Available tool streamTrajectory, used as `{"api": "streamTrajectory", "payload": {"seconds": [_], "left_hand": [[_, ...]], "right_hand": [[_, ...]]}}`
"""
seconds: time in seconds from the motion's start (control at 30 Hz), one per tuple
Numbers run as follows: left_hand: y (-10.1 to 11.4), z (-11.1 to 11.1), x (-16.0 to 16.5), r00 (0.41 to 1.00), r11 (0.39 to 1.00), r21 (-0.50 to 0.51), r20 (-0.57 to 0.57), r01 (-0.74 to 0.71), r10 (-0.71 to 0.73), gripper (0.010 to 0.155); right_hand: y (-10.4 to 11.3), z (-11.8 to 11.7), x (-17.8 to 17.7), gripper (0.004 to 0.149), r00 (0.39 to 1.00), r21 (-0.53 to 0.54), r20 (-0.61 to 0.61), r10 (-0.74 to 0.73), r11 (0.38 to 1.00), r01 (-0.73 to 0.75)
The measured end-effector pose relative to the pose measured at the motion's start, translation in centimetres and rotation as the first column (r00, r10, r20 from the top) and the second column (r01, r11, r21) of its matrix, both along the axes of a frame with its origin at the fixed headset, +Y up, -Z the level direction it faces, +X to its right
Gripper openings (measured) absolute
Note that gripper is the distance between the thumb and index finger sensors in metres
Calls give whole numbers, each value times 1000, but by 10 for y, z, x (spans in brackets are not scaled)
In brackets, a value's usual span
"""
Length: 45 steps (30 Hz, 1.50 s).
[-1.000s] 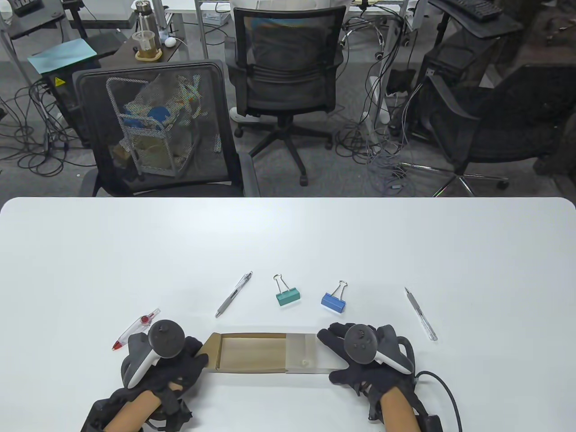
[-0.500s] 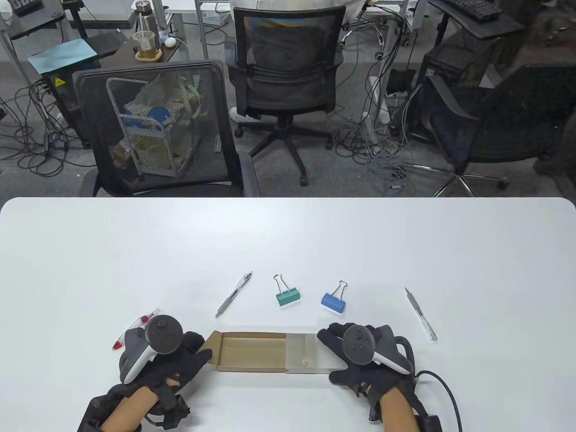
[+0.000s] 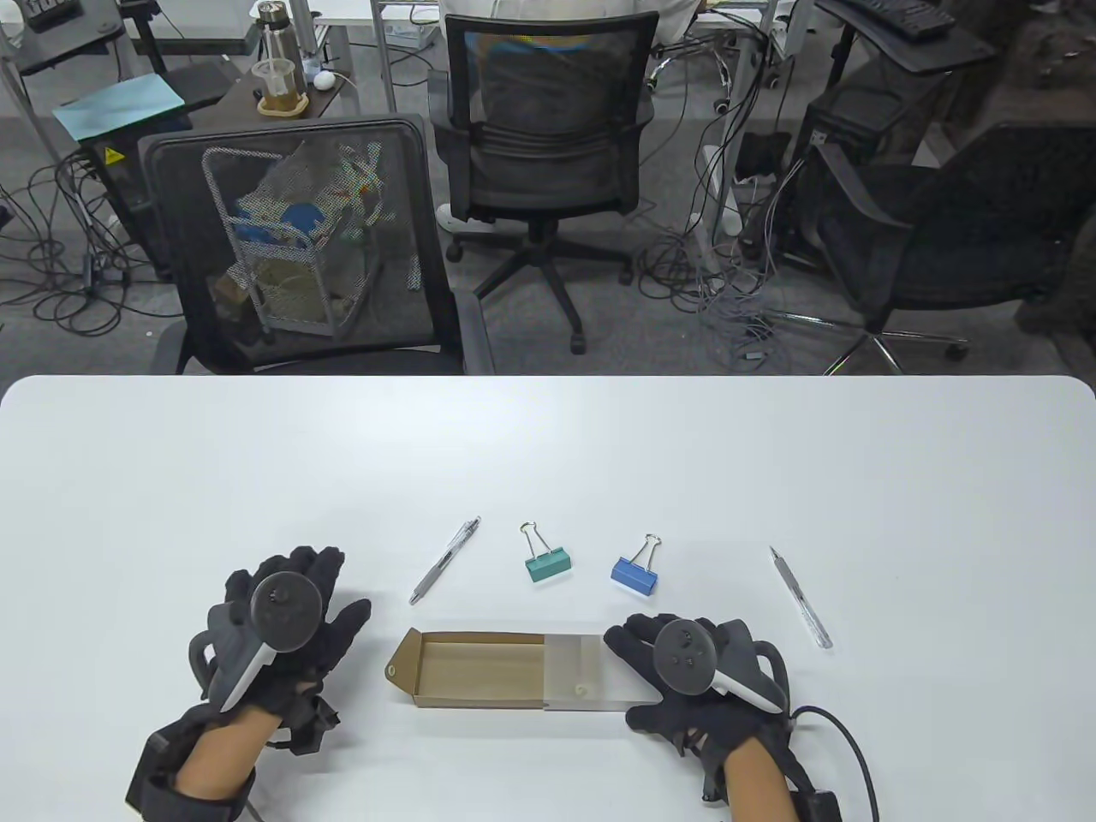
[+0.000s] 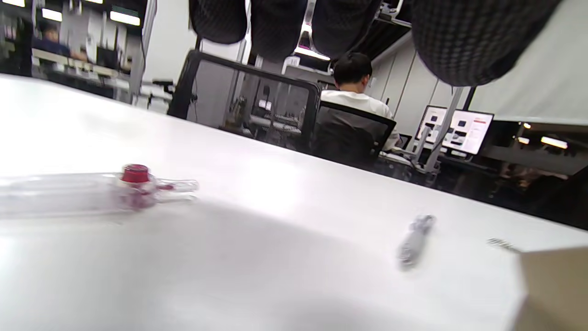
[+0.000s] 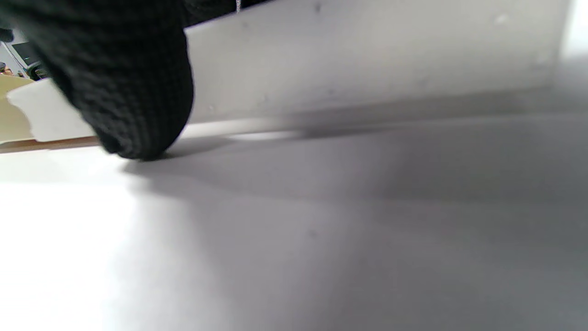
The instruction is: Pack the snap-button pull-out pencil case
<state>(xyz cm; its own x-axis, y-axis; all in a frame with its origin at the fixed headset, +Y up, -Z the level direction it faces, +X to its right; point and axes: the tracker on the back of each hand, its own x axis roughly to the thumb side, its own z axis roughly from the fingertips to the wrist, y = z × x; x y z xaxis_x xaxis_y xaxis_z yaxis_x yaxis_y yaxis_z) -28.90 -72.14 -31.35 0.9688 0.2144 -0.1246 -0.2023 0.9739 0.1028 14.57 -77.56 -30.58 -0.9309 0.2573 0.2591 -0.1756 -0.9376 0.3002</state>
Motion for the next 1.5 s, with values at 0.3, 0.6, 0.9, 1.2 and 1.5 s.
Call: {"api": "streamTrajectory", "payload": {"seconds": [0.3, 0.6, 0.9, 1.2, 1.5], "left_hand": [[-11, 13, -4, 992, 989, 73, 2, 127, -128, 87], [-12, 14, -3, 990, 987, 78, 9, 140, -141, 88], [-12, 15, -5, 988, 985, 84, 12, 150, -151, 88], [-12, 15, -5, 989, 986, 83, 28, 146, -149, 88], [-12, 15, -6, 991, 989, 72, 32, 131, -133, 88]], "right_hand": [[3, 0, 0, 83, 1000, 1, 0, -15, 1000, 15], [42, 0, -14, 87, 974, 178, 176, -145, 977, 113], [81, -48, -57, 92, 728, 70, 679, 93, 979, -190], [59, -105, -70, 93, 558, -203, 765, 323, 942, -267], [43, -114, -69, 90, 482, -337, 750, 452, 889, -309]]}}
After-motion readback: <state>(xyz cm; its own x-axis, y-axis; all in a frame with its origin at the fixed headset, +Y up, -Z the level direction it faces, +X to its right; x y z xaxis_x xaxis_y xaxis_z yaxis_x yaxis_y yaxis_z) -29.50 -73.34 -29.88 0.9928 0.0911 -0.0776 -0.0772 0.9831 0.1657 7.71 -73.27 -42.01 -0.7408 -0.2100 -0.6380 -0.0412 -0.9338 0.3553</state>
